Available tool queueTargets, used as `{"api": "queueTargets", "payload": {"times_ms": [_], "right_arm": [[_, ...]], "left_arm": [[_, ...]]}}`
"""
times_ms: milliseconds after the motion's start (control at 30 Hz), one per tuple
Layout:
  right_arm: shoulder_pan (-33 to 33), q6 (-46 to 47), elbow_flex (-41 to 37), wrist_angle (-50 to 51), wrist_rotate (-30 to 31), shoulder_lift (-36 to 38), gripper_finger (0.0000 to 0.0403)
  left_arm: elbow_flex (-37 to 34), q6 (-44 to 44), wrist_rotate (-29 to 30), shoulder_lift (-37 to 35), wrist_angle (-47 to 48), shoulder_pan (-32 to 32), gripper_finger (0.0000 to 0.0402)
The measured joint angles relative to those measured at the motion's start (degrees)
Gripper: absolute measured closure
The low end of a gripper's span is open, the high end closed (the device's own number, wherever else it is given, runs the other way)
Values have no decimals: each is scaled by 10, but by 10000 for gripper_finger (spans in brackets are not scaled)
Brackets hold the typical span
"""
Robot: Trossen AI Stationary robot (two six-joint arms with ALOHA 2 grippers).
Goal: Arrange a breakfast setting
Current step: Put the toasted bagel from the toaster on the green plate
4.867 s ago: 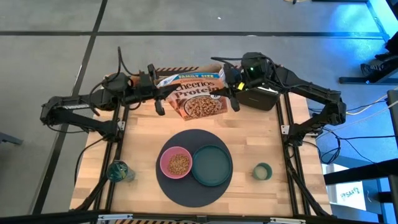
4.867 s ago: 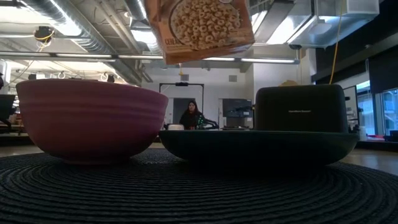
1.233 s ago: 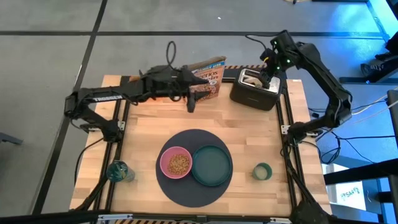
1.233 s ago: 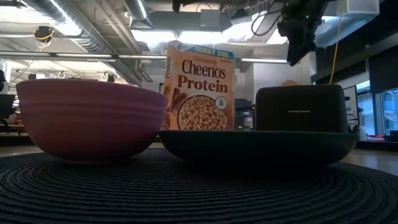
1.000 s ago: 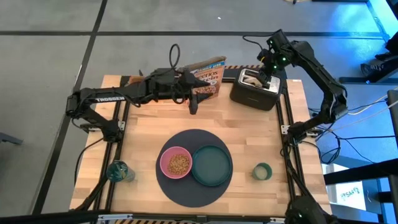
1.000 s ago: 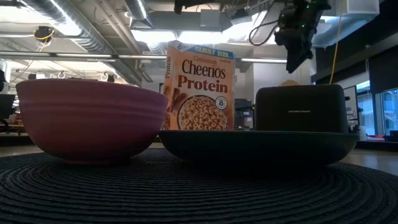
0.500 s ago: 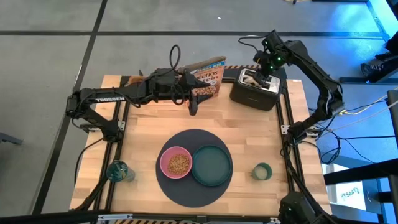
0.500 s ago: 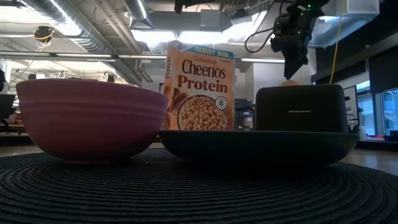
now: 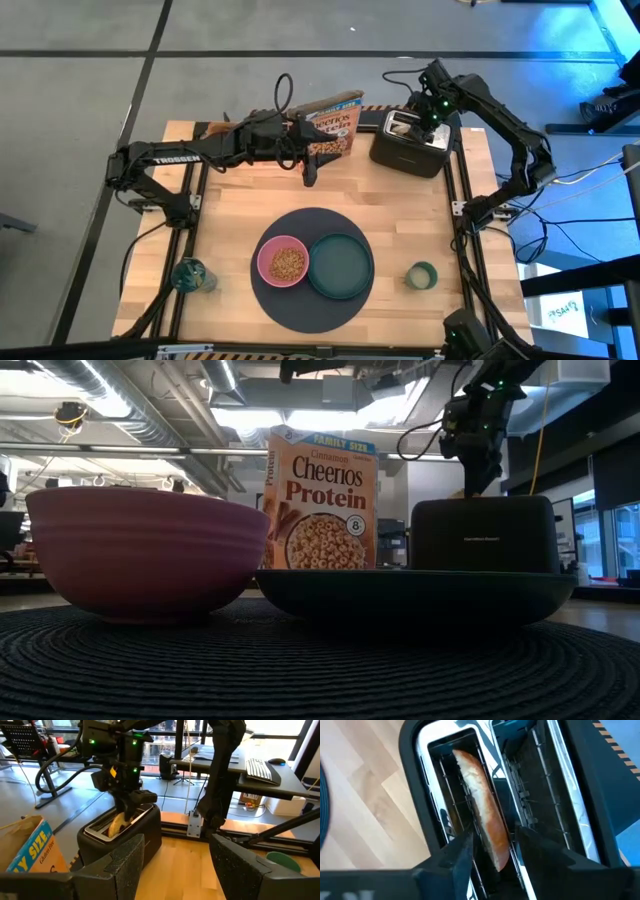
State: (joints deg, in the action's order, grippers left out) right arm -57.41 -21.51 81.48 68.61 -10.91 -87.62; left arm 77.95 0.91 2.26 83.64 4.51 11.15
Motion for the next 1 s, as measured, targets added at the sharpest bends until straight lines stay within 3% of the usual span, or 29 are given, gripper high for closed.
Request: {"api": "queueTargets", "payload": {"times_ms": [400,733,1000], "right_arm": [[0,-5,-3,-15,-2,19,390],[0,2,-4,-17,0,76,397],[0,5,-3,-27,2,137,397]], "left_arm": [[0,-4,2,0,0,2,182],[0,-21,-1,0,0,2,181],[0,-21,30,0,-3,2,181]]}}
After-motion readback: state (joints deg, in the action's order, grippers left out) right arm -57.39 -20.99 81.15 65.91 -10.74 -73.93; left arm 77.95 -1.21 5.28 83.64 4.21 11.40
